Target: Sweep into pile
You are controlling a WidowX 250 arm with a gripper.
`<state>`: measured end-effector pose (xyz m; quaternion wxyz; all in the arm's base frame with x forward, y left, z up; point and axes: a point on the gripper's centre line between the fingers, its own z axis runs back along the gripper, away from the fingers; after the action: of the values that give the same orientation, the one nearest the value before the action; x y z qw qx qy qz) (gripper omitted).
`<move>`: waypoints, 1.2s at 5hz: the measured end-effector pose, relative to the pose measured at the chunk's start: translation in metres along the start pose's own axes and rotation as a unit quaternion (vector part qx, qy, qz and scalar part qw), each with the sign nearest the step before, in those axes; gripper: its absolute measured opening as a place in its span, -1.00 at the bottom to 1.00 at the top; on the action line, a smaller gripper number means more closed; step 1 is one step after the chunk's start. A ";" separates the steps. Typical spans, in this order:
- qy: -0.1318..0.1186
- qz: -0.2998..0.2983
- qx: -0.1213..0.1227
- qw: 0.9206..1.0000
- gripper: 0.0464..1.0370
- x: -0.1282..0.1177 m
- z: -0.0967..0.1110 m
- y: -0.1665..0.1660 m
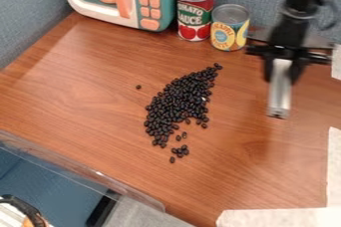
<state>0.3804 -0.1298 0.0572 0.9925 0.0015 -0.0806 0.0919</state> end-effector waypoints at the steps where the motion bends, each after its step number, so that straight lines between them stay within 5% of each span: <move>1: 0.014 -0.072 -0.018 0.997 -0.33 -0.012 -0.007 -0.048; 3: 0.046 -0.165 -0.029 0.985 -0.33 -0.041 -0.027 -0.109; 6: 0.075 -0.165 -0.007 0.983 -0.33 -0.041 -0.056 -0.101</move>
<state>0.3680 -0.2357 -0.0033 0.9973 0.0009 -0.0057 -0.0736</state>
